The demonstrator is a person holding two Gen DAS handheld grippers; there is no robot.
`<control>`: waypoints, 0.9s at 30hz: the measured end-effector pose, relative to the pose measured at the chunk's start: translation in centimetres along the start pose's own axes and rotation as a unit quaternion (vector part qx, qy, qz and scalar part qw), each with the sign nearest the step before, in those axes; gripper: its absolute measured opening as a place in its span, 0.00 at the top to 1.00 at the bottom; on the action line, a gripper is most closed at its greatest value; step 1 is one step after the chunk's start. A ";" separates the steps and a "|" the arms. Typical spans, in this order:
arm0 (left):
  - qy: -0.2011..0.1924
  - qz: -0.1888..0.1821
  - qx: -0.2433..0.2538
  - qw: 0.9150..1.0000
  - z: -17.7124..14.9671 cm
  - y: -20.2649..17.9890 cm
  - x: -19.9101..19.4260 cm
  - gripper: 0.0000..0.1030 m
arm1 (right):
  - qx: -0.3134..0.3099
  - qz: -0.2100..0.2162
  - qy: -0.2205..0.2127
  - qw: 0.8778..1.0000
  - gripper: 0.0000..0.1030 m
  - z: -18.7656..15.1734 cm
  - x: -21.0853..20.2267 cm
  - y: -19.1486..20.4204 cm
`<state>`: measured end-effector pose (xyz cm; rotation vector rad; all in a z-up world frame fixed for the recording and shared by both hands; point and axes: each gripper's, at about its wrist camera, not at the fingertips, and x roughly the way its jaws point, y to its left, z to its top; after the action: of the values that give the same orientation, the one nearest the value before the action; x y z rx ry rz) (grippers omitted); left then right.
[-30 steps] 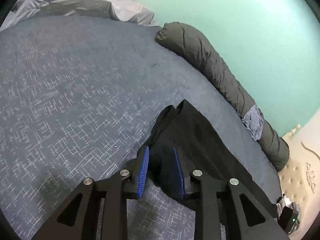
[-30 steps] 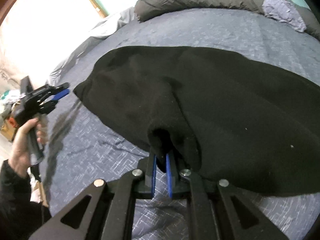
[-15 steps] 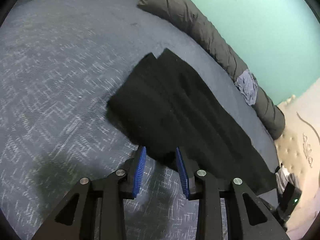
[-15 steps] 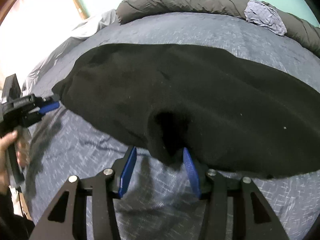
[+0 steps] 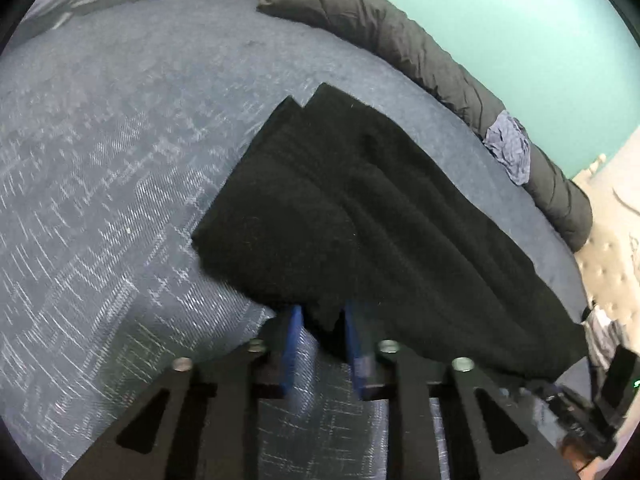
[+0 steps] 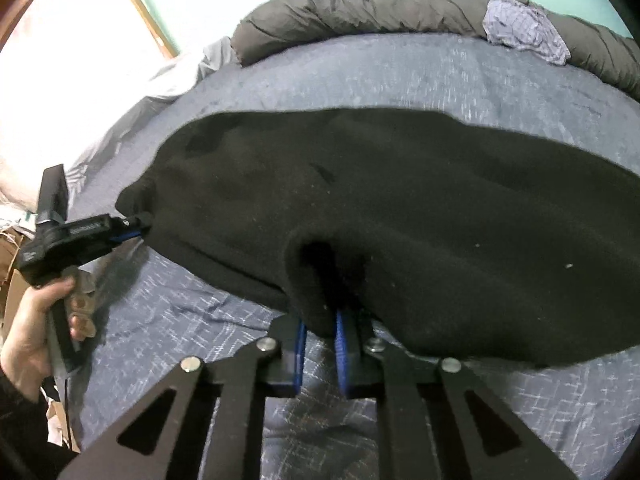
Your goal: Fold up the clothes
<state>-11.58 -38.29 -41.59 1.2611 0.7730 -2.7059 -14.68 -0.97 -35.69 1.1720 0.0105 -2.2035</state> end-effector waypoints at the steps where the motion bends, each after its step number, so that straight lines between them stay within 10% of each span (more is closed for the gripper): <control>1: -0.001 0.002 0.005 1.000 0.1 0.0 -0.1 0.85 | 0.002 0.005 0.001 1.000 0.91 -0.1 -0.3 -0.2; 19: -0.033 0.006 -0.030 0.999 0.5 0.9 -4.6 0.83 | 0.026 0.056 0.022 0.998 0.98 -1.1 -5.3 -3.9; 27: -0.014 -0.010 0.024 1.000 0.9 -3.8 -2.8 0.71 | 0.068 0.005 0.020 0.997 0.92 0.6 -5.8 -9.0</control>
<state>-11.37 -35.82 -37.46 1.2282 0.7248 -2.7679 -17.63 9.13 -33.45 1.2865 -0.1301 -2.2010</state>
